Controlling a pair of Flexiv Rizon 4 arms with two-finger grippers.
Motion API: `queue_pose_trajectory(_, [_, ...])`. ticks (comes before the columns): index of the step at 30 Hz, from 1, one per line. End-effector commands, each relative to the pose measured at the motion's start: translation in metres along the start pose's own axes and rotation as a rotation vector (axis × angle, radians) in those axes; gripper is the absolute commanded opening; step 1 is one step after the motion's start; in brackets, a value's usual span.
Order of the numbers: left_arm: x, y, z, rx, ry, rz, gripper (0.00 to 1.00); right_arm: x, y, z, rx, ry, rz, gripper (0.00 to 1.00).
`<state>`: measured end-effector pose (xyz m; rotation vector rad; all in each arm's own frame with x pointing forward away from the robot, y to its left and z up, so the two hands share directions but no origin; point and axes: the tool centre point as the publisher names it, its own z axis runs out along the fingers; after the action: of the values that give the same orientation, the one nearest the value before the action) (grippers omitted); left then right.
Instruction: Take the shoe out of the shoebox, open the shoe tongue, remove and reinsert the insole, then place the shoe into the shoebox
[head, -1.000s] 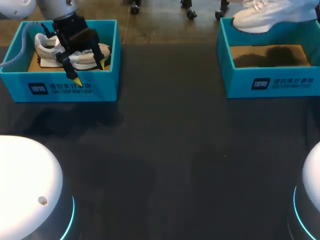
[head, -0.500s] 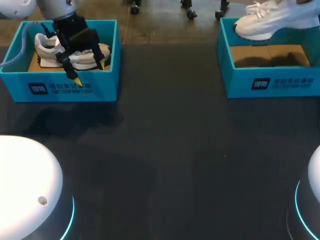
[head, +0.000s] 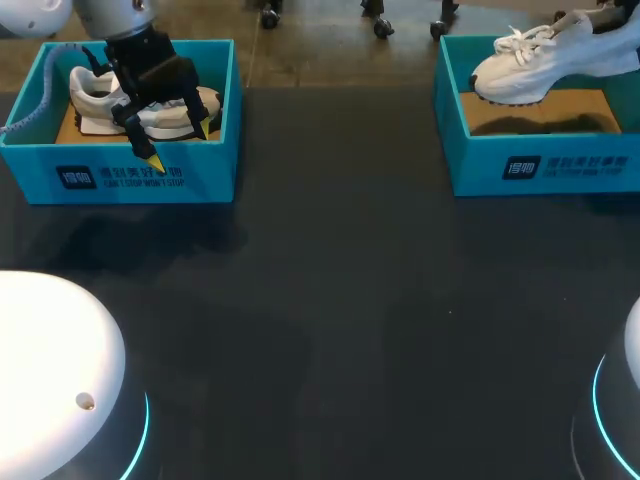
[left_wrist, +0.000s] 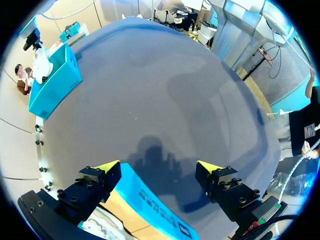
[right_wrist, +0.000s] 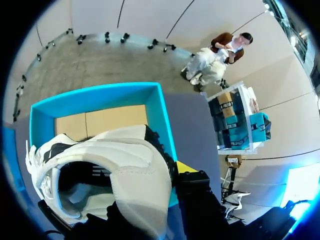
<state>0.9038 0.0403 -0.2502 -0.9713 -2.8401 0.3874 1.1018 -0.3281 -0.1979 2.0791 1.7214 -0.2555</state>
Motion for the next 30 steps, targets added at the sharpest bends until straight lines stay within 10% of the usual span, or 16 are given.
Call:
queue_pose_trajectory(1, [0.000,0.000,-0.001,-0.003,0.002,0.001,1.00,0.001,-0.006,0.009,-0.054,0.017,0.007,0.00])
queue_pose_trajectory(30, [0.000,0.000,-0.001,-0.003,0.002,0.001,1.00,0.017,-0.045,0.075,0.109,0.129,0.136,0.00])
